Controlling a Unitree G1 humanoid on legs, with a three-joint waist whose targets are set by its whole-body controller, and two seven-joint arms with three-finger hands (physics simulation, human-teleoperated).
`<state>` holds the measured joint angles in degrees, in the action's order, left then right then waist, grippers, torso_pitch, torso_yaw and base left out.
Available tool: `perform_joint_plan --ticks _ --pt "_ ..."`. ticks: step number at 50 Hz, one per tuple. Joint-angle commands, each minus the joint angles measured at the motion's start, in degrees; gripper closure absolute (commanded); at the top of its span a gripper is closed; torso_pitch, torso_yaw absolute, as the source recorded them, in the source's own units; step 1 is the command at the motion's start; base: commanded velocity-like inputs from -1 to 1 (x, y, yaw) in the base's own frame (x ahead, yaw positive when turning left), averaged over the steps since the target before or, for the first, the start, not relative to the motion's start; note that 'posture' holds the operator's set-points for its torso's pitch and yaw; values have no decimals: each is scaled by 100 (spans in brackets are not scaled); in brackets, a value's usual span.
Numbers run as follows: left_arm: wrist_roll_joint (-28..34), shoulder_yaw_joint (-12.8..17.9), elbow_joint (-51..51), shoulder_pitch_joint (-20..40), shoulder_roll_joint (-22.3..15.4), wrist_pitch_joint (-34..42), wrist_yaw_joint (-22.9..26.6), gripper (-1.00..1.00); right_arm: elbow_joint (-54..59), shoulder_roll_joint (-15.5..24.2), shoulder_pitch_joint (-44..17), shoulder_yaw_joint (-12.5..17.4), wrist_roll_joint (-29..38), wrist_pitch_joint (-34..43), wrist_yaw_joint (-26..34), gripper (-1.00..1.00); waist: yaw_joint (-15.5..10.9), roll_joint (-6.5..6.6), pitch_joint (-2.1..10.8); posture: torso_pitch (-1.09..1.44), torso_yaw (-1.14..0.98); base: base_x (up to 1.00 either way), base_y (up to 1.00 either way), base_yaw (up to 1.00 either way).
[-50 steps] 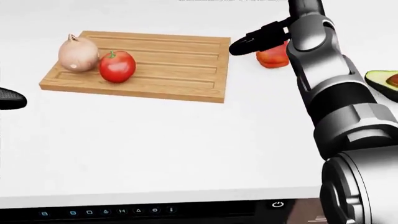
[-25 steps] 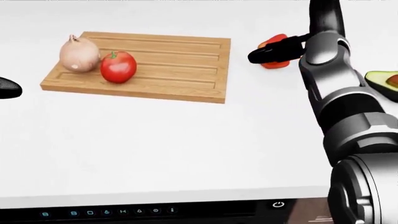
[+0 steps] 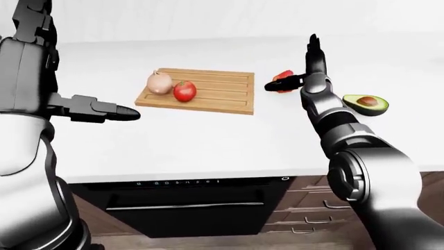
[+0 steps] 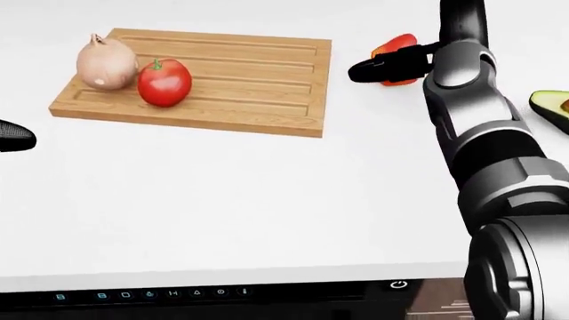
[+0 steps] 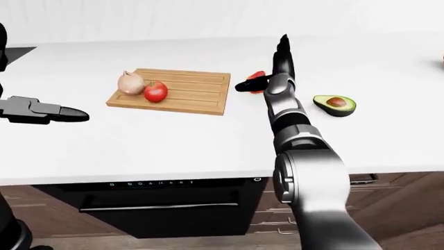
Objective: Place the avocado, onion, tomato and bell pepper on the cutting board.
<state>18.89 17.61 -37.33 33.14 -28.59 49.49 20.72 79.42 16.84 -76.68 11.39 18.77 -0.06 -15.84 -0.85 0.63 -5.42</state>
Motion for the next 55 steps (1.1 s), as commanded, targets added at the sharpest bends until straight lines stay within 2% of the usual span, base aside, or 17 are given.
perform_joint_plan --ticks 1,17,39,55 --pt "53 79 -123 137 -75 -134 -47 -100 -235 71 -245 -10 25 -148 -44 -100 1 12 155 10 3 0 0 0" --pt "97 101 -120 192 -130 -104 -4 -100 -236 91 -227 -5 16 -69 -89 -100 -2 9 -152 19 3 0 0 0" --pt "106 117 -160 52 -58 -222 70 -100 -227 94 -243 45 -52 -225 -245 -100 -11 -10 -236 21 3 0 0 0" --pt "153 78 -129 129 -87 -205 85 -100 -227 98 -275 57 -62 -229 -241 -100 -22 -9 -420 28 3 0 0 0"
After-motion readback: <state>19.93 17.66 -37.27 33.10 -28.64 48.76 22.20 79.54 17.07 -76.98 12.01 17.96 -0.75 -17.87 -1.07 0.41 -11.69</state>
